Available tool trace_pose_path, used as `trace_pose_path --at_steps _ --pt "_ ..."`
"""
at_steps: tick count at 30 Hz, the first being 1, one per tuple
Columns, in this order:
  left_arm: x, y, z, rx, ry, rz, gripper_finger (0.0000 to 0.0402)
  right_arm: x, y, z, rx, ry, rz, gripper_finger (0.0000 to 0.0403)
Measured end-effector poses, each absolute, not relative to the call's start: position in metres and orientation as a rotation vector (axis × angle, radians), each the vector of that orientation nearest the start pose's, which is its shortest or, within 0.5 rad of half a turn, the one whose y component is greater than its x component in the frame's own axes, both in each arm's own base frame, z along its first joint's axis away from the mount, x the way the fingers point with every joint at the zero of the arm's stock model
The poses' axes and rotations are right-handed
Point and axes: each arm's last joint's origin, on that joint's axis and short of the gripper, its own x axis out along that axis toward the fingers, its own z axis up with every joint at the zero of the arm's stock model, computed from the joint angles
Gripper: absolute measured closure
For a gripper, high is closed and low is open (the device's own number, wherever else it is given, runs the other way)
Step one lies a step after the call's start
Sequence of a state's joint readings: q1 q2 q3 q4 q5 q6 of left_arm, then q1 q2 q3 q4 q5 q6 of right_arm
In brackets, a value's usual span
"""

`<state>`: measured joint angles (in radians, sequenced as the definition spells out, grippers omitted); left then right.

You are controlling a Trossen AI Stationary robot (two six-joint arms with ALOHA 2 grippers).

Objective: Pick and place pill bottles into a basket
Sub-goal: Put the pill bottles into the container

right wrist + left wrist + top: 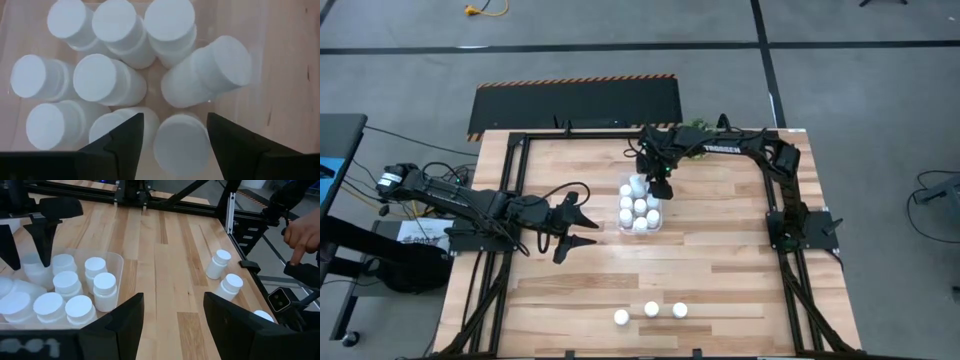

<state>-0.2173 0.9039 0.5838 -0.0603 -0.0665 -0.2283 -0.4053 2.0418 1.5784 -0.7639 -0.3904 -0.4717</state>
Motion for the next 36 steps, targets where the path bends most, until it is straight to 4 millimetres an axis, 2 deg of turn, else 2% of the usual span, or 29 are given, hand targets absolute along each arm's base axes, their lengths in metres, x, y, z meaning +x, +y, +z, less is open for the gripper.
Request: trace_pose_path --at_steps 7,13,26,32,36 --pt "0.194 -0.041 0.255 -0.171 0.392 -0.105 0.0207 0.388 -0.155 0.196 0.056 1.099 0.248 0.0194" --pt "0.194 -0.041 0.255 -0.158 0.392 -0.108 0.0207 0.391 -0.156 0.214 0.051 1.1 0.253 0.02" --pt "0.194 -0.041 0.255 -0.123 0.39 -0.115 0.0207 0.382 -0.153 0.29 0.103 1.198 0.228 0.0227" --pt "0.194 -0.041 0.255 -0.122 0.39 -0.114 0.0207 0.365 -0.146 0.322 0.187 1.268 0.218 0.0249" --pt "0.194 -0.041 0.255 -0.094 0.388 -0.12 0.0207 0.348 -0.132 0.341 0.237 1.307 0.205 0.0264"
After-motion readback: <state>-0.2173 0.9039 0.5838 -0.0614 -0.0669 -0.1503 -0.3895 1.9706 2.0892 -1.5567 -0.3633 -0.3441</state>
